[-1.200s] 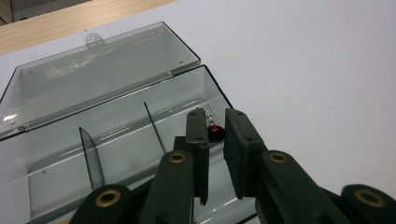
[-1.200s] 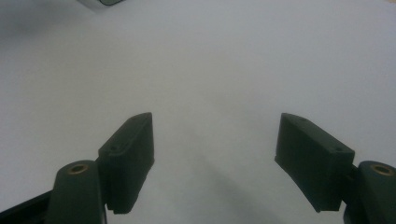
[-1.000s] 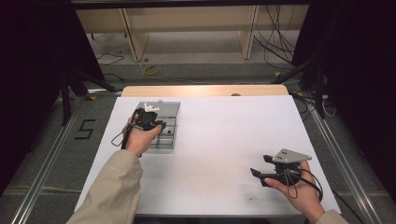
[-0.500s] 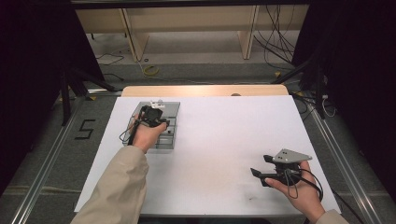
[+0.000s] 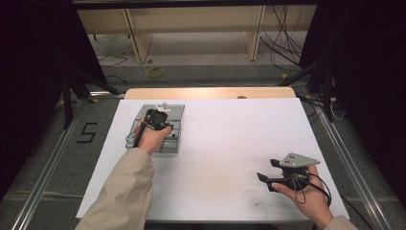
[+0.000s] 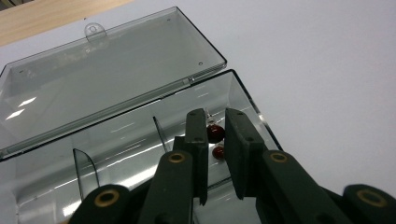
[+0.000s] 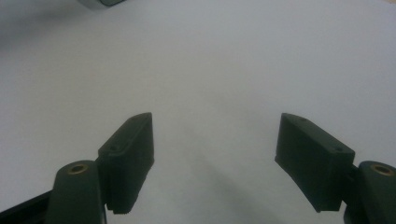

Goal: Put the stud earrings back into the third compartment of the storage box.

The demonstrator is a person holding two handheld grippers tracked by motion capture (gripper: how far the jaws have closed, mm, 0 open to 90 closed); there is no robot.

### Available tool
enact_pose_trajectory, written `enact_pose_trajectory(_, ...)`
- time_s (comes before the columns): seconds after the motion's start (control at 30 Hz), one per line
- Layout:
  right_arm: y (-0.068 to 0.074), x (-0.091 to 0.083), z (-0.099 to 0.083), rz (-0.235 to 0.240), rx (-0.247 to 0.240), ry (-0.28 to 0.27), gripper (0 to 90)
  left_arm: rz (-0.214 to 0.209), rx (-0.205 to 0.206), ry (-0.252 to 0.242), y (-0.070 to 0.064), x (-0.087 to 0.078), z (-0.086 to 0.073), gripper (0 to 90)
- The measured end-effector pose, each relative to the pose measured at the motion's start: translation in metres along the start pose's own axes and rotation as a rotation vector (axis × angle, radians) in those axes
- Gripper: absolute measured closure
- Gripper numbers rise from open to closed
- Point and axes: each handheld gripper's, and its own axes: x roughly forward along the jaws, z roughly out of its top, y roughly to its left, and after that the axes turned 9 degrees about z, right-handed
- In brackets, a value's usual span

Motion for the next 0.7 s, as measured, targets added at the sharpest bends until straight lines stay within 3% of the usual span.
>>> enact_pose_trajectory(0.5,0.001,0.0,0.0,0.003,0.0,0.002,28.4,0.007,-0.014,0.014,-0.001,0.009,-0.011,75.1)
enact_pose_trajectory(0.7,0.001,0.0,0.0,0.003,0.001,0.002,28.4,0.013,-0.01,-0.001,0.003,0.003,-0.012,71.5)
